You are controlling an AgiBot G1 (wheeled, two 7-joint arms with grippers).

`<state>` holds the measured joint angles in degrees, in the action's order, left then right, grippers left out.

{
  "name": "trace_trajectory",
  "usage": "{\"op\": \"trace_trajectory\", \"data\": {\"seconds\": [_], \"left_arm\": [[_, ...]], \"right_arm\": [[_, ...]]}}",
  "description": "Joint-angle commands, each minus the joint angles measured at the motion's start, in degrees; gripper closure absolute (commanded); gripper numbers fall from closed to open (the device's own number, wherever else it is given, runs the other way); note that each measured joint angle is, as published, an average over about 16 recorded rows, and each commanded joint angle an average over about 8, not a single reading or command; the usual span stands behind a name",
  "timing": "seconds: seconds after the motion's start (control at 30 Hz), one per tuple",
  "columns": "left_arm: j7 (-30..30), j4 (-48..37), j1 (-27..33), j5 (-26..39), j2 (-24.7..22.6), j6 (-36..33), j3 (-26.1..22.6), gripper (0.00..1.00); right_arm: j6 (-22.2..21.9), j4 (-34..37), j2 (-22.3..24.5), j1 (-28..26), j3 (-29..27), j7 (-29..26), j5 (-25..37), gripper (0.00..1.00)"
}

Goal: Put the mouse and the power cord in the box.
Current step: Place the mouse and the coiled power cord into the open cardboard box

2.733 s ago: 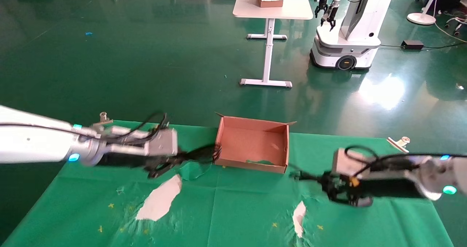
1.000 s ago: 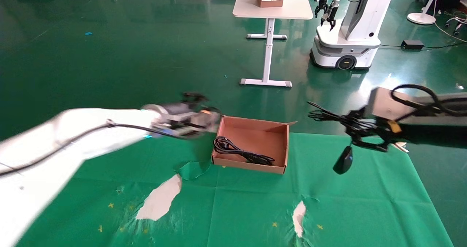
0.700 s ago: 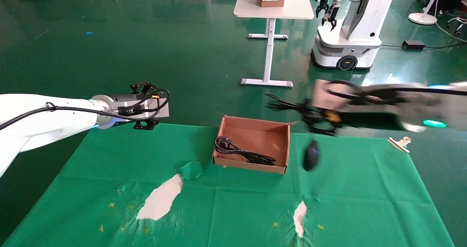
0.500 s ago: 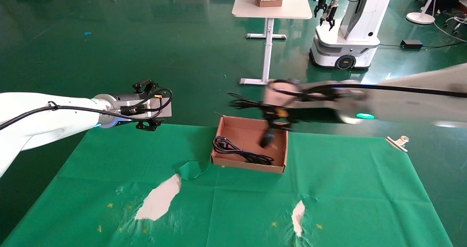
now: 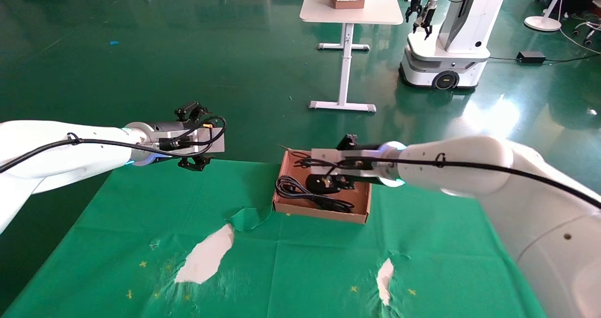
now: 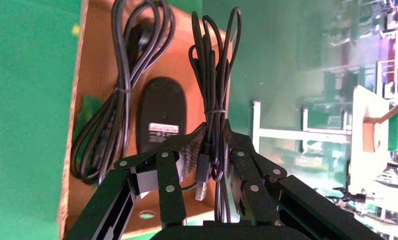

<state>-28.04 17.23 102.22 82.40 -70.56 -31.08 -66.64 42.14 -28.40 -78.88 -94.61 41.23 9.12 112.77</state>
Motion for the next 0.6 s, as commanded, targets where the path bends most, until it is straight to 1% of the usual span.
{"op": "trace_trajectory", "data": {"seconds": [0.03,0.07,0.6], "left_arm": [[0.2,0.1,0.0,0.0,0.1,0.0,-0.1,0.0],[0.2,0.1,0.0,0.0,0.1,0.0,-0.1,0.0],[0.1,0.1,0.0,0.1,0.0,0.1,0.0,0.0]], "right_arm": [[-1.4,1.5,-0.6,0.3,0.9,0.6,-0.2,0.06],[-1.7,1.8,-0.8,0.3,1.1,0.7,-0.2,0.0],[-0.3,0.1,0.3,0.3,0.3,0.3,-0.3,0.0]]}}
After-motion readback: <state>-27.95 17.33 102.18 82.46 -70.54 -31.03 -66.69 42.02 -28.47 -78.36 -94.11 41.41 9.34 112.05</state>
